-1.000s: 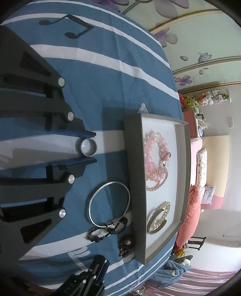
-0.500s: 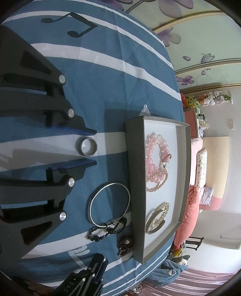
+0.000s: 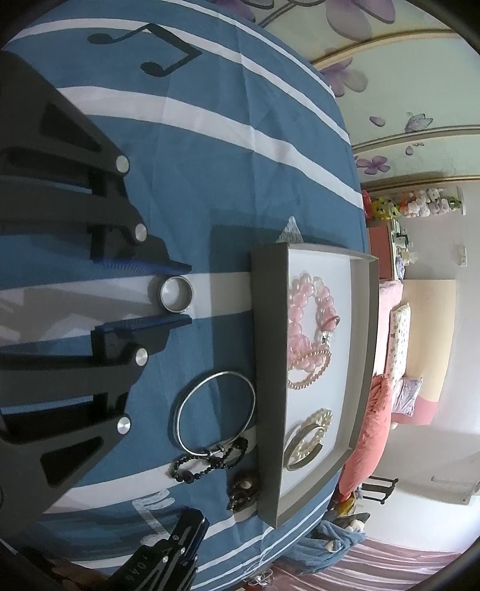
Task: Organize jewelry
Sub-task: 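Lift the ring and the pearl and carry both over the gray tray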
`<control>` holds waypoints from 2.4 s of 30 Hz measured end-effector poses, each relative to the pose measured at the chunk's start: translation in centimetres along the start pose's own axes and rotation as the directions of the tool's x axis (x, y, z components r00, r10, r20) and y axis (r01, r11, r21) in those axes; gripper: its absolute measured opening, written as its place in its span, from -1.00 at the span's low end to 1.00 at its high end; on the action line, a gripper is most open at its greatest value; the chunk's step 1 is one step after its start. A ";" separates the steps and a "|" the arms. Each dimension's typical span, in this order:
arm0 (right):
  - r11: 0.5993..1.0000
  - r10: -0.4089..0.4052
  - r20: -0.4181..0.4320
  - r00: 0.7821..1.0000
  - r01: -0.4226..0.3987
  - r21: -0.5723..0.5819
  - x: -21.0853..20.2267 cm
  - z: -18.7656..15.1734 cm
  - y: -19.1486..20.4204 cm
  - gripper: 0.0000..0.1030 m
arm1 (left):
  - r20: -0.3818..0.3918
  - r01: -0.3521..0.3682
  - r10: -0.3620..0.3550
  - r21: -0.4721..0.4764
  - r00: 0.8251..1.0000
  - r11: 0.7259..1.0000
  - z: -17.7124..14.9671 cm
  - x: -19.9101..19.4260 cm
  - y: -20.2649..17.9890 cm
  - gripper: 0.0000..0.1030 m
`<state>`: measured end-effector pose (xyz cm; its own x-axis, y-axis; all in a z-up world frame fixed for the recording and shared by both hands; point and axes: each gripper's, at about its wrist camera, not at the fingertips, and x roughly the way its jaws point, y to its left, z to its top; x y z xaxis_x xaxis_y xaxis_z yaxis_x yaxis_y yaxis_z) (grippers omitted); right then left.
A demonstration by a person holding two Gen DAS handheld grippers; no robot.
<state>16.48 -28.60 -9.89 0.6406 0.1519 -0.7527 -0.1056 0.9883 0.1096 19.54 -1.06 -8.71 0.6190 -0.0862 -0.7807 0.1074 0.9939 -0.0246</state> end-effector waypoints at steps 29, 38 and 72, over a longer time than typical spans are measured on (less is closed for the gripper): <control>0.999 -0.003 0.534 0.846 0.023 -0.032 -10.5 1.7 3.9 -0.68 | 0.537 -0.027 0.014 0.016 0.844 1.000 -0.5 -13.3 -3.0 -0.58; 0.994 -0.071 0.635 0.770 0.109 -0.021 -11.8 1.4 4.2 -0.68 | 0.598 -0.060 0.055 -0.011 0.799 0.998 -0.5 -14.2 -2.8 -0.58; 0.995 -0.077 0.637 0.767 0.100 0.001 -9.2 5.5 3.5 -0.68 | 0.570 -0.031 0.030 -0.009 0.821 0.999 4.1 -10.3 -3.1 -0.58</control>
<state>14.42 -26.46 1.03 0.9839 0.0460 -0.1727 -0.0407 0.9986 0.0344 15.97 -3.55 1.99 0.9550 -0.0797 -0.2857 0.0813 0.9967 -0.0065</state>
